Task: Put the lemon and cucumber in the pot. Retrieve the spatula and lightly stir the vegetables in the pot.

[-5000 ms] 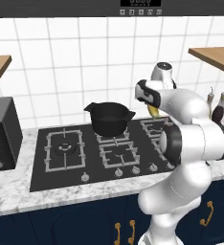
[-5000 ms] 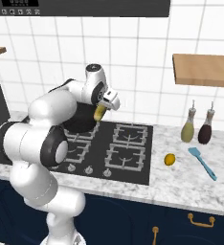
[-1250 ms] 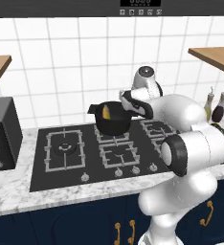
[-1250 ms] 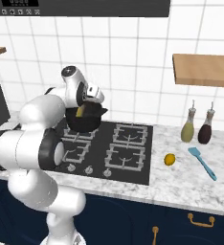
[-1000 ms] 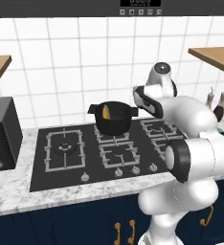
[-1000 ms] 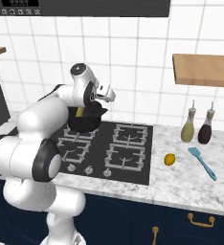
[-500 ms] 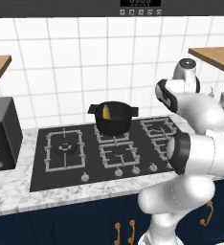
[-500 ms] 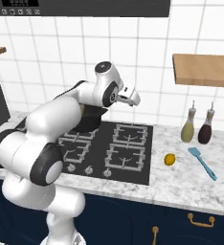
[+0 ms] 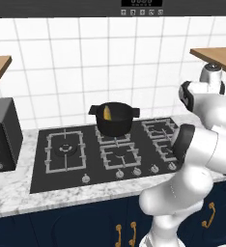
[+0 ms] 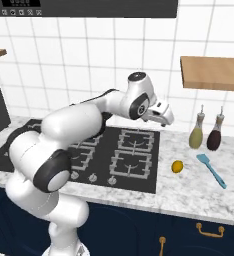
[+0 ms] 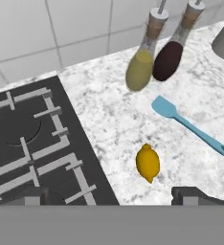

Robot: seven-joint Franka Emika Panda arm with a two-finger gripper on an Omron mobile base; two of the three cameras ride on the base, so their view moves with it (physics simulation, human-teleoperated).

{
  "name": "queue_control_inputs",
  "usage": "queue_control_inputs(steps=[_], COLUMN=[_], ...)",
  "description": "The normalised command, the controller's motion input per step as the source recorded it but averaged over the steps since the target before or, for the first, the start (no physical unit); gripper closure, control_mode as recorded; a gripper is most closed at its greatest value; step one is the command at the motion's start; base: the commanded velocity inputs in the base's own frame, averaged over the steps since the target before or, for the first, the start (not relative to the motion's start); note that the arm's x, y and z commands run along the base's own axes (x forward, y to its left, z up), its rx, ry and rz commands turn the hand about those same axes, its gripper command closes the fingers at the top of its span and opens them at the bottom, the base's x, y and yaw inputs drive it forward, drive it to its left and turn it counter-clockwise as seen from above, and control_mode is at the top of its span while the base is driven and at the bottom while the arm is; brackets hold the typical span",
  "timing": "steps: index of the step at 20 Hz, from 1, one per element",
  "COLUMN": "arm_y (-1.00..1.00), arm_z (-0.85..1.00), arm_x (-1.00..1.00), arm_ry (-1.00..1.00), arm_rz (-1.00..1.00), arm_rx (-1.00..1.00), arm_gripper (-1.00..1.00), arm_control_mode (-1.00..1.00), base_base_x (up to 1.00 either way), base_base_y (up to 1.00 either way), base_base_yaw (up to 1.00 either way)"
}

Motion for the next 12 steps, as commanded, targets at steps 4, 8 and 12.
queue_control_inputs(steps=[4, 8, 12], arm_y=[-0.83, -0.57, -0.43], arm_z=[-0.60, -0.67, -0.66], arm_x=[-0.51, -0.12, -0.02], arm_ry=[0.16, 0.03, 0.00], arm_rz=[-0.05, 0.00, 0.02], arm_rx=[0.01, 0.11, 0.11], arm_gripper=[-1.00, -1.00, -1.00], arm_control_mode=[-1.00, -1.00, -1.00], base_base_x=[0.00, 0.00, 0.00], base_base_y=[0.00, 0.00, 0.00], base_base_yaw=[0.00, 0.00, 0.00])
